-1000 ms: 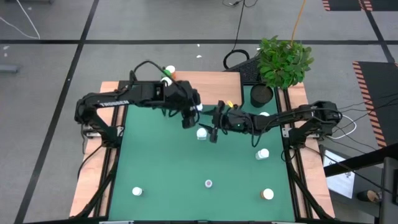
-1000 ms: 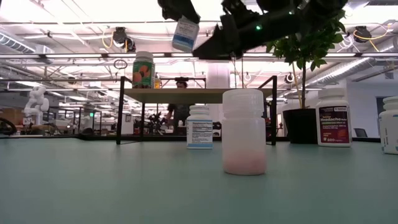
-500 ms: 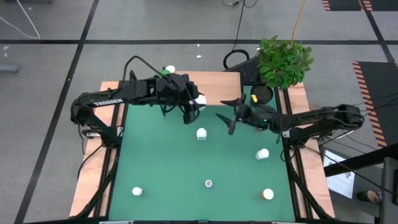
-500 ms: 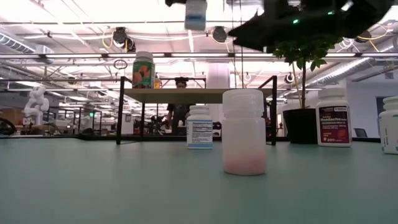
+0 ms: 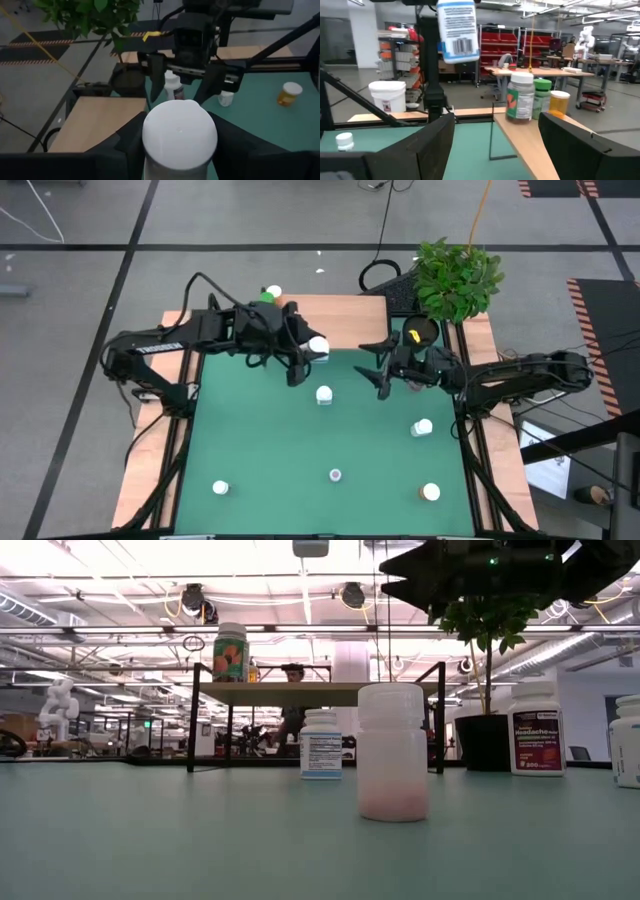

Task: Pick and place medicine bottles onto shelf by color
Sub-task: Put the bottom left blue bottle on the shelf

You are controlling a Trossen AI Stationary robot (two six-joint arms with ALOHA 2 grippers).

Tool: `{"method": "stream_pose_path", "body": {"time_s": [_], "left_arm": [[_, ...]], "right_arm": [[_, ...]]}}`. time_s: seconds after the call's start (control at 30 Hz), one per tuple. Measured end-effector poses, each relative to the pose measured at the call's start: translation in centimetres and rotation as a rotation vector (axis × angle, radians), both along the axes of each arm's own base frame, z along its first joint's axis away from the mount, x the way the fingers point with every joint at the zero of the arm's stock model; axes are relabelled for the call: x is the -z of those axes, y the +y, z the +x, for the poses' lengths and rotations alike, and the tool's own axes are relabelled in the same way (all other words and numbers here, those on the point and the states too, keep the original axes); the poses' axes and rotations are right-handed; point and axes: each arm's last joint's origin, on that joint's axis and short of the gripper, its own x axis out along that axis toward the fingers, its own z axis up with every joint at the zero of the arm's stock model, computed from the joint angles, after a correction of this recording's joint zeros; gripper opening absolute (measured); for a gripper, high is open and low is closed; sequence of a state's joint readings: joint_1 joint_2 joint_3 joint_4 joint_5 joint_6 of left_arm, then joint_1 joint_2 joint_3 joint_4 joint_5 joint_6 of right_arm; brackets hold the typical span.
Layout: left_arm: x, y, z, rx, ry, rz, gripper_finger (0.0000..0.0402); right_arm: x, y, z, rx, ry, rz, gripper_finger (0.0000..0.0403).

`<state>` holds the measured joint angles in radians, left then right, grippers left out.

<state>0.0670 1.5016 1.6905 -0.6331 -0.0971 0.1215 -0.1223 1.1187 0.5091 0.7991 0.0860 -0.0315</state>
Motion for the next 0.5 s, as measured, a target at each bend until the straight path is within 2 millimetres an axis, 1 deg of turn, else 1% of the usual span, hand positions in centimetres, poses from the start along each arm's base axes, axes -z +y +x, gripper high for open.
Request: {"method": "stream_pose_path", "body": {"time_s": [0.07,0.27,0.33,0.5], "left_arm": [[-0.02,-0.14,-0.01,0.004,-0.001,0.000,0.0174],[0.05,-0.34,0.06,0.014,0.004,0.008,0.0198],[0.06,-0.34,0.07,0.013,0.004,0.007,0.0196],[0.05,-0.34,0.08,0.013,0.003,0.008,0.0174]], "right_arm": [[-0.16,0.08,0.00,-0.030,-0.016,0.002,0.0281],[-0.27,0.15,-0.01,-0.052,-0.028,0.003,0.0281],[-0.28,0.20,0.00,-0.068,-0.029,0.001,0.0281],[-0.29,0.27,0.01,-0.093,-0.029,-0.002,0.0281]]}}
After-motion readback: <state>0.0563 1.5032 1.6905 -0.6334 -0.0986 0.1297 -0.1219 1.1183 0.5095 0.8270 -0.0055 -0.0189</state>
